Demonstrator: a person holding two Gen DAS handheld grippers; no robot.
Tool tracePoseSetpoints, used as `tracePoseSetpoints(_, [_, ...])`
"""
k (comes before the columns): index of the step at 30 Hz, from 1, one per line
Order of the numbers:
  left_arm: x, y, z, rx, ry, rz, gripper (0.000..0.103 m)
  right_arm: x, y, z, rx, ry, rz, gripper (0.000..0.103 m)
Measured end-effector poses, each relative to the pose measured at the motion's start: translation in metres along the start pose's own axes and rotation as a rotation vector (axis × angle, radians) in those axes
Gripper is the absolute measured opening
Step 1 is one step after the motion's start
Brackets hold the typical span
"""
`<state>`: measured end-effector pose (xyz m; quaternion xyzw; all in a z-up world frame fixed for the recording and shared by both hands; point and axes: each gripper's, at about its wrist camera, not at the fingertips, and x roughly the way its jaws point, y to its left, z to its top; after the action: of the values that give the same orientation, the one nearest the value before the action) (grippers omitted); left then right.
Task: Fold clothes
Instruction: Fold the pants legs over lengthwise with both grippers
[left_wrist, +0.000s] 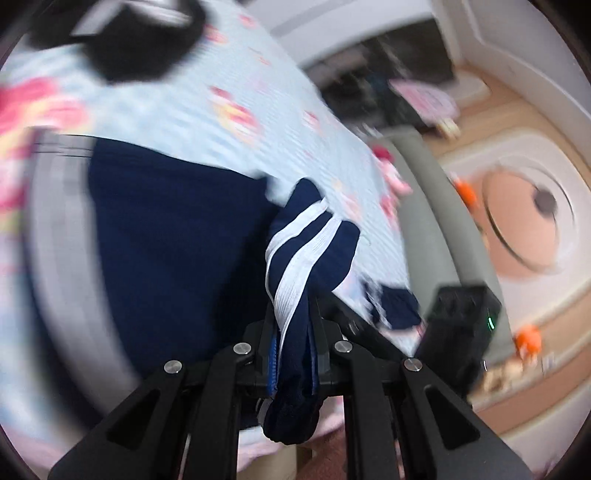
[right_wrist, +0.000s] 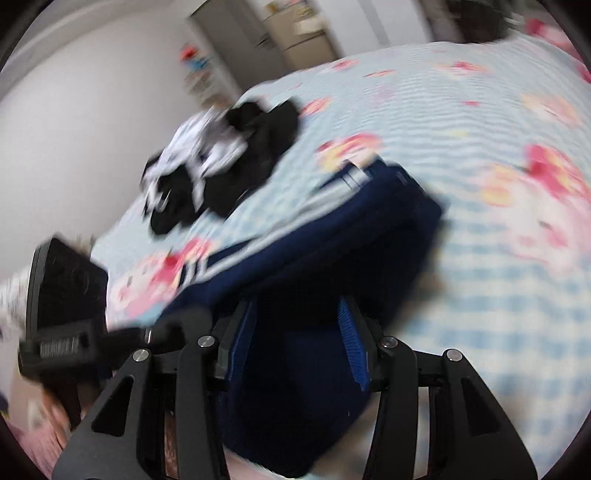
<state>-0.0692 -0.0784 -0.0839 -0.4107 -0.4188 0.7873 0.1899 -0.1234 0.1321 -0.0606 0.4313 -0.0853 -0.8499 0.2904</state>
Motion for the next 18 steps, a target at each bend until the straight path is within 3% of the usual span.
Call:
tracePoseSetpoints(3, [-0.011,0.034,0.000,-0.041,0.028,0.101,0.013,0.018,0.017,-0.016,-0.058,0.038,-0.011,0.047])
tracePoseSetpoints(7, [-0.015,0.051,-0.007,-0.044,0.048,0.098,0.013,0.018,0.001,-0.031,-0.010,0.047,-0.058,0.047])
tracePoseSetpoints(10, [-0.011,0.040,-0.005,0.001,0.036,0.085,0.019,0.012,-0.016,-0.035,0.058,0.037,-0.077,0.049])
tracePoseSetpoints(13, [-0.011,0.024,-0.004,0.057,0.010,0.032,0.056,0.005,-0.027,-0.037,0.111,0.035,-0.061,0.053])
tracePoseSetpoints(14, [-0.011,0.022,-0.004,0.074,0.009,0.024,0.059,0.007,-0.027,-0.037,0.109,0.046,-0.040,0.053])
tracePoseSetpoints(17, [0.002,0.011,-0.007,0.171,0.037,0.110,0.055,0.010,-0.023,-0.039,0.091,0.055,-0.034,0.053])
tracePoseSetpoints(18, [0.007,0.009,-0.010,0.202,0.045,0.151,0.045,0.009,-0.021,-0.040,0.082,0.053,-0.038,0.053])
